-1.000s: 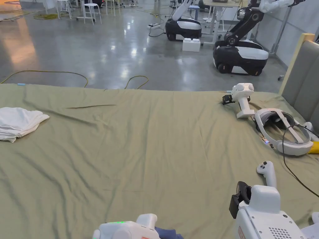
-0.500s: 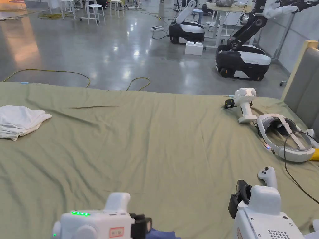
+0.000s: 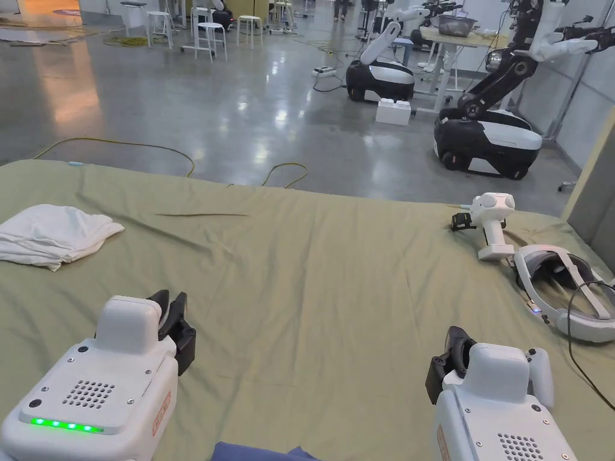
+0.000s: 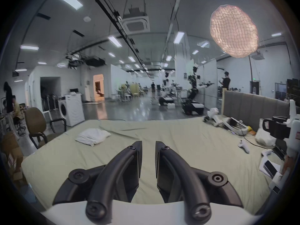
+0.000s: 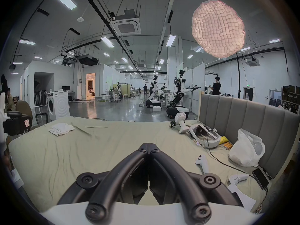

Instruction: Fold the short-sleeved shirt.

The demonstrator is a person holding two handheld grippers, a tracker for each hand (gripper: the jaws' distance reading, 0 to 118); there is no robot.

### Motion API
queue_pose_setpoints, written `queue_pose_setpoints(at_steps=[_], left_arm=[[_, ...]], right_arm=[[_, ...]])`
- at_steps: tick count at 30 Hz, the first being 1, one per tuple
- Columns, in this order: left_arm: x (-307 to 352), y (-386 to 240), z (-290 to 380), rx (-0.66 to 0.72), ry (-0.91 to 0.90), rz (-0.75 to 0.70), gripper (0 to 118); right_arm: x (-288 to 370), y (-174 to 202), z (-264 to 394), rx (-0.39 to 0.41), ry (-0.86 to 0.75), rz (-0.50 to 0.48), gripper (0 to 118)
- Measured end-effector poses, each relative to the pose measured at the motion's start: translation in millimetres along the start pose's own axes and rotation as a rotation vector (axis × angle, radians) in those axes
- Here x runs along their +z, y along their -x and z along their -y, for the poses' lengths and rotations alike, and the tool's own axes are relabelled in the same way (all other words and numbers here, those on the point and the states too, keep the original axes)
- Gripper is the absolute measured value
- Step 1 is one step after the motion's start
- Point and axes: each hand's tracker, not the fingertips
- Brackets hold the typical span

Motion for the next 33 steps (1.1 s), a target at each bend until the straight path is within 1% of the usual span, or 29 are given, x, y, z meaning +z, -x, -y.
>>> queue_pose_setpoints(at_steps=[3, 7, 9, 11, 13, 17, 19, 21, 23, 25, 26, 27, 28, 29, 30, 31, 33], left_arm=[[0, 3, 3, 0.017, -0.029, -0.045, 20], [1, 13, 7, 0.066, -0.021, -0.04, 20], [3, 17, 10, 0.087, -0.008, -0.031, 20], [4, 23, 16, 0.104, 0.027, -0.021, 20], [6, 28, 24, 0.136, 0.085, 0.012, 20], [9, 38, 50, 0.205, 0.191, 0.06, 20], [10, 41, 65, 0.222, 0.255, 0.066, 20], [11, 45, 78, 0.255, 0.323, 0.098, 20], [13, 50, 90, 0.295, 0.388, 0.136, 20], [12, 54, 102, 0.335, 0.463, 0.177, 20], [11, 55, 109, 0.355, 0.501, 0.193, 22], [10, 57, 114, 0.371, 0.542, 0.217, 27], [8, 59, 120, 0.39, 0.58, 0.242, 36], [6, 60, 126, 0.416, 0.611, 0.269, 51], [4, 63, 131, 0.448, 0.64, 0.31, 60], [1, 65, 137, 0.483, 0.675, 0.345, 63], [-7, 68, 147, 0.559, 0.725, 0.421, 63]], right_arm=[[0, 7, -3, 0.014, -0.005, -0.017, 0], [6, 15, 1, 0.034, -0.001, -0.035, 0], [13, 20, 10, 0.034, 0.029, -0.066, 0], [23, 28, 26, 0.032, 0.102, -0.11, 0], [31, 37, 46, 0.025, 0.185, -0.174, 0], [40, 61, 95, 0.044, 0.345, -0.252, 0], [40, 68, 118, 0.015, 0.401, -0.284, 0], [34, 73, 136, 0.02, 0.469, -0.273, 0], [27, 73, 155, 0.002, 0.527, -0.257, 0], [21, 72, 172, 0.012, 0.598, -0.225, 0], [20, 69, 179, -0.005, 0.612, -0.227, 0], [21, 67, 183, -0.011, 0.592, -0.233, 0], [23, 66, 184, -0.016, 0.577, -0.234, 0], [25, 67, 183, -0.009, 0.557, -0.24, 0], [27, 67, 181, 0.011, 0.555, -0.241, 0], [26, 69, 181, 0.029, 0.557, -0.24, 0], [26, 69, 180, 0.031, 0.557, -0.242, 0]])
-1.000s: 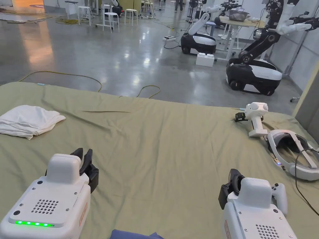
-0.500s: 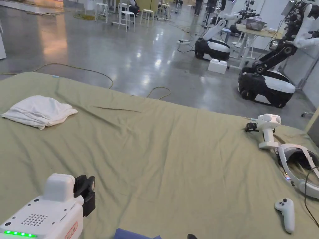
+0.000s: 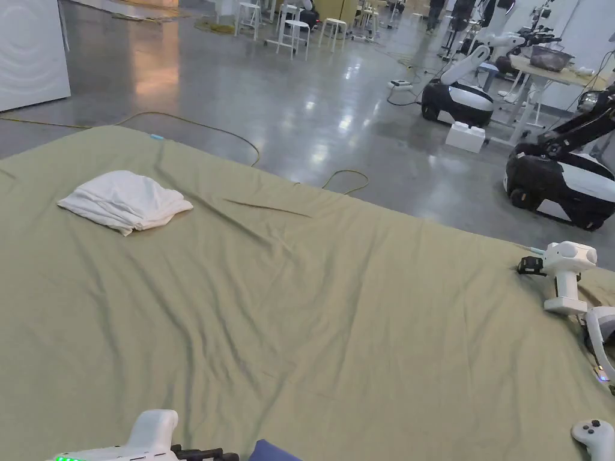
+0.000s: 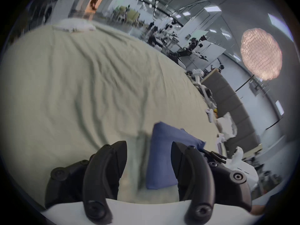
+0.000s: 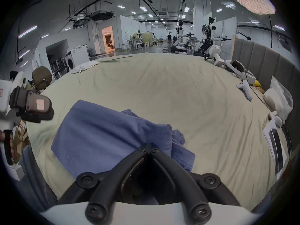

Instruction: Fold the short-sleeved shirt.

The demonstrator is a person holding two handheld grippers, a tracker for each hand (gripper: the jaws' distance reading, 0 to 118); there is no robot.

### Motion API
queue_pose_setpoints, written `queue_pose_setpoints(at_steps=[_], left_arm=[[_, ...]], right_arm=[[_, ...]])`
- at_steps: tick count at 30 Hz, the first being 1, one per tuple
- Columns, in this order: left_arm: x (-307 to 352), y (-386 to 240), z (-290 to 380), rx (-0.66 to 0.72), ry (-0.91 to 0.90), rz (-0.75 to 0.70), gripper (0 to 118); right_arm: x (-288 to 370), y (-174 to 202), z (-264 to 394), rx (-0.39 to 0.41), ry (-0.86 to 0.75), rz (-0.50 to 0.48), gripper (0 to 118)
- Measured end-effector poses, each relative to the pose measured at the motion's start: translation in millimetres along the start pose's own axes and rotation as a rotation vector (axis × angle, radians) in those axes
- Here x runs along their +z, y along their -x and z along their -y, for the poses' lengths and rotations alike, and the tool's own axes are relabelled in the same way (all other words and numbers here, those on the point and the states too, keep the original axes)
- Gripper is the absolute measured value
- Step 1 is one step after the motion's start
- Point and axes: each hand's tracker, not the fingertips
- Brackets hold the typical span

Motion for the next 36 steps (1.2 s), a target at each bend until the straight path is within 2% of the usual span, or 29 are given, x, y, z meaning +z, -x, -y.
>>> queue_pose_setpoints(at_steps=[4, 8, 13, 18, 19, 20, 22, 23, 30, 36], left_arm=[[-23, 27, -7, 0.133, 0.123, 0.16, 66], [-45, 32, -9, 0.227, 0.197, 0.227, 67], [-71, 41, -9, 0.399, 0.331, 0.495, 67], [-81, 24, -6, 0.316, 0.341, 0.475, 63], [-81, 20, -5, 0.298, 0.343, 0.455, 56], [-79, 15, -4, 0.273, 0.339, 0.416, 38], [-68, -5, -10, 0.205, 0.313, 0.368, 35], [-65, -8, -9, 0.222, 0.317, 0.378, 32], [-48, 5, -25, 0.266, 0.273, 0.416, 31], [15, 22, -69, 0.235, 0.2, 0.371, 30]], right_arm=[[1, -2, -1, -0.022, 0.003, -0.012, 0], [2, -3, -2, -0.019, 0.005, -0.014, 0], [2, -4, -1, -0.022, 0.003, -0.018, 0], [2, -4, -1, -0.024, 0.004, -0.018, 0], [2, -5, -1, -0.026, 0.004, -0.018, 0], [2, -5, -1, -0.028, 0.004, -0.018, 0], [1, -5, -1, -0.029, 0.006, -0.017, 0], [1, -5, -2, -0.031, 0.006, -0.022, 0], [7, 3, -23, 0.015, -0.041, -0.012, 0], [16, 3, -71, 0.033, -0.159, 0.005, 0]])
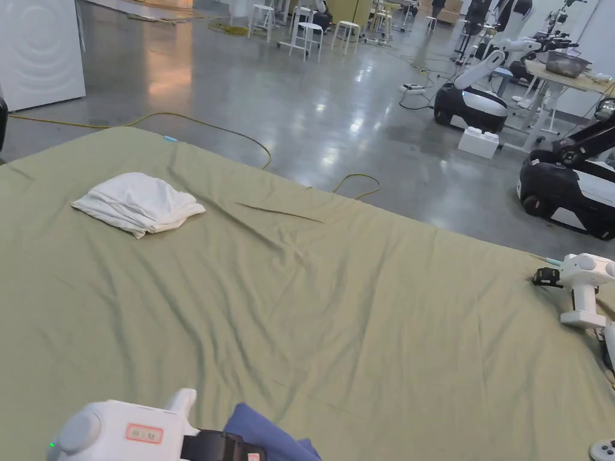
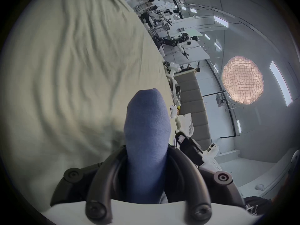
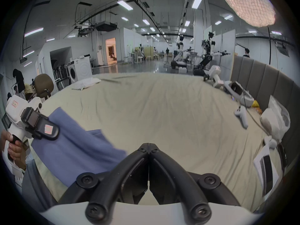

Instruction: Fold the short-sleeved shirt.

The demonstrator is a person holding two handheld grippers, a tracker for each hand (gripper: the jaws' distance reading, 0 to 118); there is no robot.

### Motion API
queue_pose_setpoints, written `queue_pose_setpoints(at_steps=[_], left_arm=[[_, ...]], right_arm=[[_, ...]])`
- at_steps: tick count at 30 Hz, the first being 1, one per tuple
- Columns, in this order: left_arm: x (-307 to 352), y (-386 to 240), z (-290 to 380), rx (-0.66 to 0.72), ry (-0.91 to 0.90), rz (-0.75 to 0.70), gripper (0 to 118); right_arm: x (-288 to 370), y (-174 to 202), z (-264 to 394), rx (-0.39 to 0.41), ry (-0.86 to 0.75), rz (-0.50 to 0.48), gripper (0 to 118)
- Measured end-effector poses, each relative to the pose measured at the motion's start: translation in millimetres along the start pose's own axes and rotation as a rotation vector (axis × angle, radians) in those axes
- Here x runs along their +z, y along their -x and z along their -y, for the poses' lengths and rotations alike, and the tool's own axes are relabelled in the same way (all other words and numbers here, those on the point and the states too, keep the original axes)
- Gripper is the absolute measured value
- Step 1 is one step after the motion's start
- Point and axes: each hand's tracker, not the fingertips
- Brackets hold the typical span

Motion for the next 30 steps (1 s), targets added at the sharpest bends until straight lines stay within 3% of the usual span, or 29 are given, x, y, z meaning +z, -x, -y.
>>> queue_pose_setpoints(at_steps=[8, 13, 20, 25, 27, 30], left_arm=[[137, 20, -62, -0.063, -0.13, -0.242, 31], [215, 34, -95, -0.036, -0.203, -0.363, 30], [276, 61, -120, 0.018, -0.268, -0.474, 30], [279, 68, -113, 0.136, -0.284, -0.606, 31], [280, 71, -113, 0.151, -0.279, -0.62, 37], [285, 68, -112, 0.155, -0.296, -0.641, 60]], right_arm=[[2, -16, -69, 0.057, -0.166, 0.053, 0], [2, -33, -102, 0.046, -0.236, 0.097, 0], [8, -56, -119, 0.003, -0.264, 0.153, 0], [8, -63, -111, -0.006, -0.247, 0.172, 0], [7, -65, -109, -0.007, -0.237, 0.173, 0], [6, -66, -106, -0.02, -0.22, 0.17, 0]])
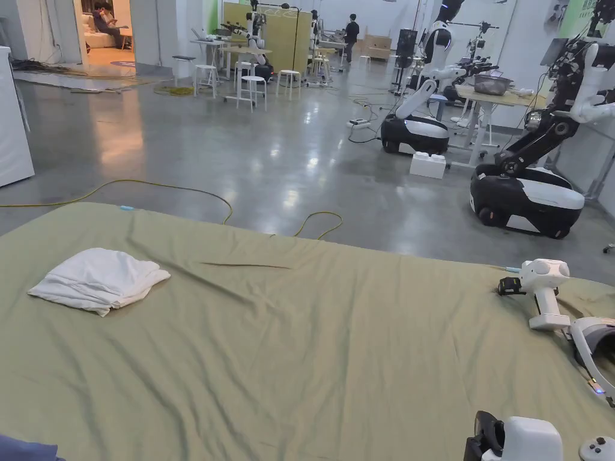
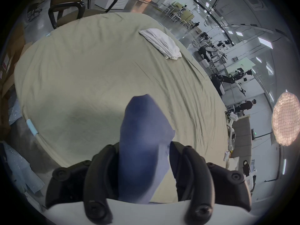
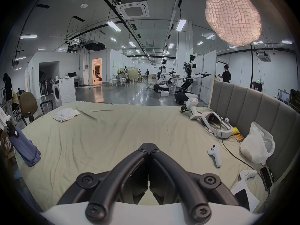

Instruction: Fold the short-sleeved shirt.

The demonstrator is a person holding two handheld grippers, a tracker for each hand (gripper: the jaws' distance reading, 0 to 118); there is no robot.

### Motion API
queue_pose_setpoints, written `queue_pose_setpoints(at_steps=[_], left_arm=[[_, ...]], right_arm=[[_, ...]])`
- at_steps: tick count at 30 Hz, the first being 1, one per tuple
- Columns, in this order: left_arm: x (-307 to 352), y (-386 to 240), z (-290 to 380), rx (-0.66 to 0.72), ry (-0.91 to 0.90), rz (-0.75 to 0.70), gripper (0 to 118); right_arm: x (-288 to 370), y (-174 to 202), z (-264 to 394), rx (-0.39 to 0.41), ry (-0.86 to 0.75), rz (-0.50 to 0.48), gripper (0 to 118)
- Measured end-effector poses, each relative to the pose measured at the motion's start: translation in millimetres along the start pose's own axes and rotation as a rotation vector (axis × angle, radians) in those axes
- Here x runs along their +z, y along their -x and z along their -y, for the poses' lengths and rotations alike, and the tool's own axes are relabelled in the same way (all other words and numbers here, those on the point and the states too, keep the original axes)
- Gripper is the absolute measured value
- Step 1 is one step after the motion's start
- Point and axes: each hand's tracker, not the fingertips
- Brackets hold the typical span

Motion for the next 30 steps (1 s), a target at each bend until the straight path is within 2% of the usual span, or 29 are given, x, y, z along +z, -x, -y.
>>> queue_pose_setpoints(at_steps=[7, 11, 12, 18, 23, 25, 30], left_arm=[[42, -21, 9, -0.061, -0.165, -0.146, 61], [58, -33, 15, -0.107, -0.278, -0.116, 61], [52, -21, 4, -0.125, -0.29, -0.095, 61], [21, -53, 31, -0.189, -0.301, 0.014, 60], [-35, -112, 89, -0.357, -0.306, -0.001, 60], [-50, -165, 138, -0.447, -0.341, -0.017, 60], [-74, -236, 210, -0.656, -0.599, -0.023, 59]], right_arm=[[3, -1, 0, 0.0, -0.004, -0.007, 0], [5, -2, -1, -0.001, -0.007, -0.008, 0], [5, -2, -1, -0.002, -0.007, -0.008, 0], [5, -6, 4, -0.015, 0.002, -0.007, 0], [8, -9, 6, -0.028, 0.011, -0.008, 0], [9, -11, 7, -0.033, 0.014, -0.009, 0], [11, -14, 8, -0.039, 0.016, -0.01, 0]])
